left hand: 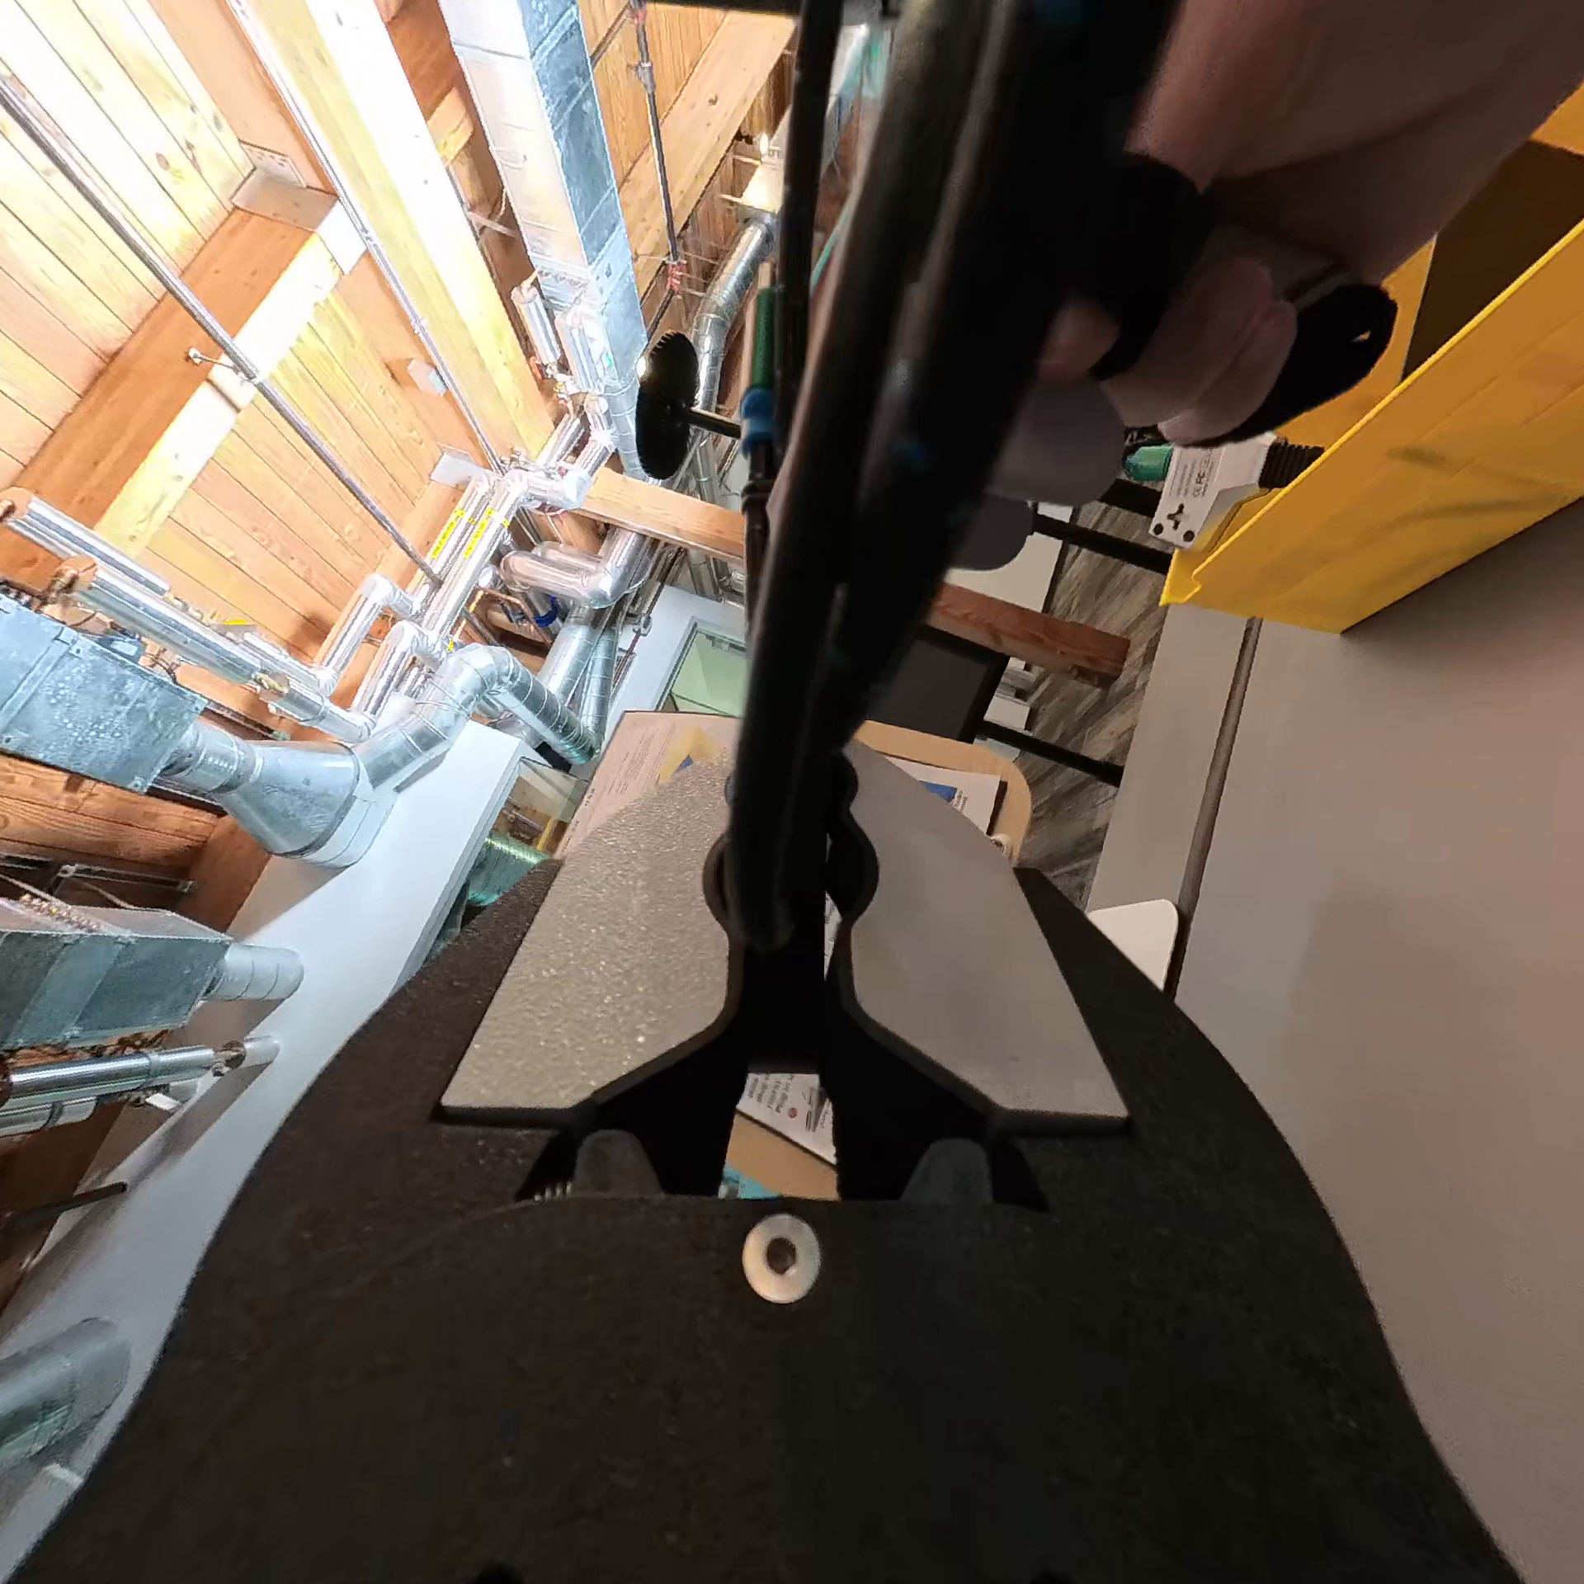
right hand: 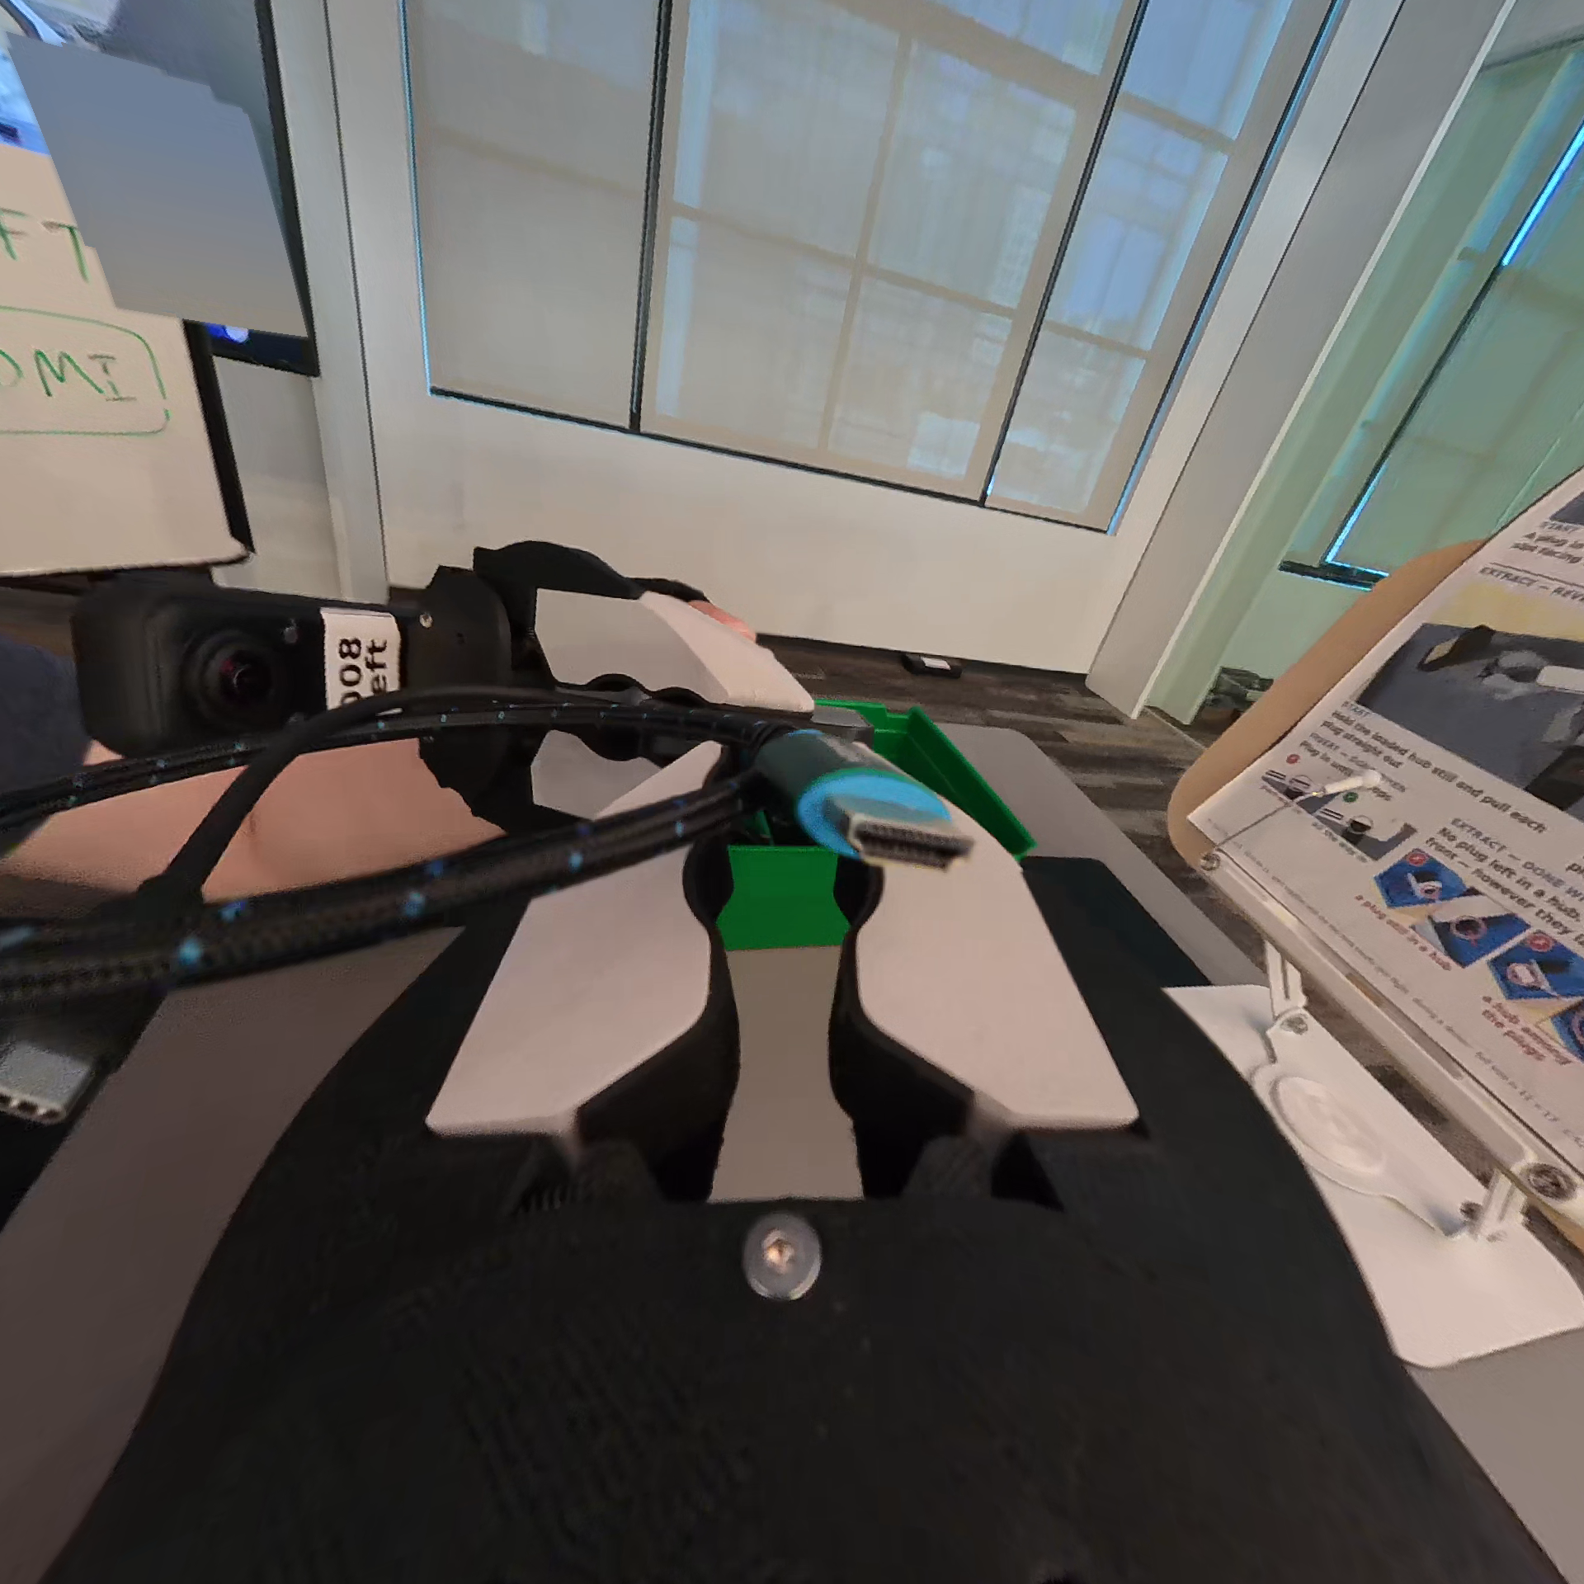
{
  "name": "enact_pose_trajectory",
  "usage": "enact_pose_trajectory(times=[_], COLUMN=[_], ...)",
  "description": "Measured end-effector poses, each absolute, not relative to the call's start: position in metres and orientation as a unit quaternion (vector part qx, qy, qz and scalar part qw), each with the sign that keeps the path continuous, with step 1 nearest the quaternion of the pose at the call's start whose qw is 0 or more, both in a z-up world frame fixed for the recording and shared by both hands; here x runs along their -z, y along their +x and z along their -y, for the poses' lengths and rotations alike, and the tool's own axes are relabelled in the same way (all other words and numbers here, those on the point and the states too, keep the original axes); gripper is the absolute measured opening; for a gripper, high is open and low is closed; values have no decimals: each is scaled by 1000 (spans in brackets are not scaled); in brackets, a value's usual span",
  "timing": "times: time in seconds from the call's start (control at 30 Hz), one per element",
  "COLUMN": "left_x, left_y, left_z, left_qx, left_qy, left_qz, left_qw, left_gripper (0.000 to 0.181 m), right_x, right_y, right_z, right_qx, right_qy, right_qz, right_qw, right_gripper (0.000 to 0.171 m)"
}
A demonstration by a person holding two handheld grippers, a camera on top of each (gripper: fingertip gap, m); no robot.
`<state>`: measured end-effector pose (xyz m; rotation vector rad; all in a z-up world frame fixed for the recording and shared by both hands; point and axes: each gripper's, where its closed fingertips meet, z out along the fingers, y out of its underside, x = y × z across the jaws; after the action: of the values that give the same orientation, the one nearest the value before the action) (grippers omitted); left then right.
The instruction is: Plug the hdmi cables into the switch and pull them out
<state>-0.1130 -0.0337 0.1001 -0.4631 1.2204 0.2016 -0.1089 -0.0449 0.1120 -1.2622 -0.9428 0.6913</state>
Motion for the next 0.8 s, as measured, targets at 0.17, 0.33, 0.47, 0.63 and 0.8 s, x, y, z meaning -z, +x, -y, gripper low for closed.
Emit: enact_pose_trajectory(times=[0.17,0.33,0.47,0.63,0.8], left_x=[-101,-104,-111,-122,-126], left_y=[-113,-110,-109,-111,-114], left_z=[42,49,50,51,48], left_qx=[-91,-107,-172,-182,-182], left_qy=[-201,-189,-165,-183,-200], left_qz=[-573,-574,-553,-520,-515], left_qw=[790,790,798,815,813], left_gripper=[14,14,14,16,17], right_x=[-114,-116,-120,-130,-132], right_y=[-110,-106,-104,-103,-102], right_z=[50,57,62,71,74], right_qx=[-344,-368,-308,-240,-215], right_qy=[-551,-527,-492,-445,-418], right_qz=[411,424,461,478,481], right_qw=[640,637,671,718,740], right_gripper=[22,22,22,22,21])
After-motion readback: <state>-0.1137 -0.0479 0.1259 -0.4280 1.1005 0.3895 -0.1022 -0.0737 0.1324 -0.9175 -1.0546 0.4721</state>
